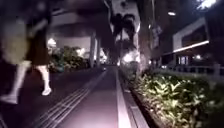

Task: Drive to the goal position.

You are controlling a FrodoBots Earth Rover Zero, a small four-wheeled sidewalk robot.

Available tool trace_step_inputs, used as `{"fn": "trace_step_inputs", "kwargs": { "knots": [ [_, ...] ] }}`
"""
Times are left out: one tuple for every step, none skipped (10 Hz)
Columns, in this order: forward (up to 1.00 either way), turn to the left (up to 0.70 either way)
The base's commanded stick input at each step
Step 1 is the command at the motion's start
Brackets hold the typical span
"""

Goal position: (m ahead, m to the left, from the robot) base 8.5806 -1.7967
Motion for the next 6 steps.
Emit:
{"fn": "trace_step_inputs", "kwargs": {
  "knots": [
    [0.45, 0.0],
    [0.45, 0.0],
    [0.45, 0.0],
    [0.45, 0.0],
    [0.45, 0.0],
    [0.45, 0.0]
  ]
}}
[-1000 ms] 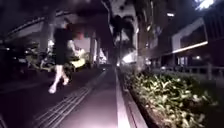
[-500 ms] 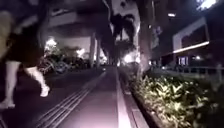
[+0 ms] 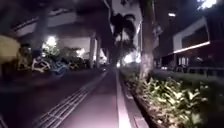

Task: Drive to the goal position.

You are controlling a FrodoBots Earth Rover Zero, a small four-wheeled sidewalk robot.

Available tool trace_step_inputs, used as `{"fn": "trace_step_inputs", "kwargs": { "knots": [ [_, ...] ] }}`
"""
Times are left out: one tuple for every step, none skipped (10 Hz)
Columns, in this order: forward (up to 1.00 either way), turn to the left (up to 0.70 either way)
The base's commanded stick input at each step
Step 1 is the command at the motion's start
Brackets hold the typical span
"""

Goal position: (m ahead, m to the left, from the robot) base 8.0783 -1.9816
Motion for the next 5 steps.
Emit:
{"fn": "trace_step_inputs", "kwargs": {
  "knots": [
    [0.45, 0.0],
    [0.45, 0.0],
    [0.45, 0.0],
    [0.45, 0.0],
    [0.45, 0.0]
  ]
}}
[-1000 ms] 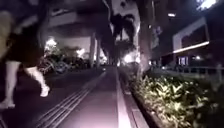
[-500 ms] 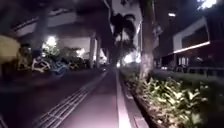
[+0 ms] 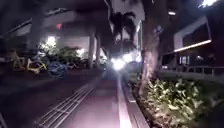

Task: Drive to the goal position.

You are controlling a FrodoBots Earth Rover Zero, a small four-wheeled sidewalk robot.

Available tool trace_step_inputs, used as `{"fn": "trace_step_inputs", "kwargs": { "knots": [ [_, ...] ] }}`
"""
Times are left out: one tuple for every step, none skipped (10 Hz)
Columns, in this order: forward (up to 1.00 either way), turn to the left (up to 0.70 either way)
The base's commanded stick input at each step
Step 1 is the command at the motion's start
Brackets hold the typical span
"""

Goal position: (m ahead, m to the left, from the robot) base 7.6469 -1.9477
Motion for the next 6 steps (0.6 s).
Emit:
{"fn": "trace_step_inputs", "kwargs": {
  "knots": [
    [0.45, 0.0],
    [0.45, 0.0],
    [0.45, 0.0],
    [0.45, 0.0],
    [0.45, 0.0],
    [0.45, 0.0]
  ]
}}
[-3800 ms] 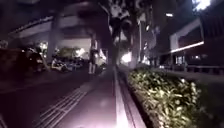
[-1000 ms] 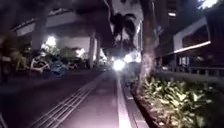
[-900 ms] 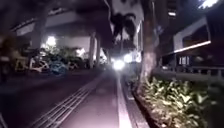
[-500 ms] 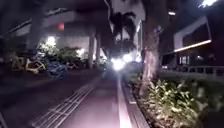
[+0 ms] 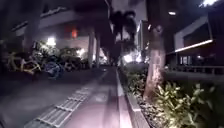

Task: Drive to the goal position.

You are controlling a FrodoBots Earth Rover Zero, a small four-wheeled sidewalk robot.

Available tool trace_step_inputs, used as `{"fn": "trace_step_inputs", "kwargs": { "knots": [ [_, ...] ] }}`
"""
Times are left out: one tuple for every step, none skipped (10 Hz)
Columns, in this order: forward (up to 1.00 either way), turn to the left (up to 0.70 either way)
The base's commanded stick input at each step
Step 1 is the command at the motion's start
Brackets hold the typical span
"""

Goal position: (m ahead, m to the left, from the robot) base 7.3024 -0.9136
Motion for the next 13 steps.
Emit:
{"fn": "trace_step_inputs", "kwargs": {
  "knots": [
    [0.45, 0.0],
    [0.45, 0.0],
    [0.45, 0.0],
    [0.45, 0.0],
    [0.45, 0.0],
    [0.45, 0.0],
    [0.45, 0.0],
    [0.45, 0.0],
    [0.45, 0.0],
    [0.45, 0.0],
    [0.45, 0.0],
    [0.45, 0.0],
    [0.45, 0.0]
  ]
}}
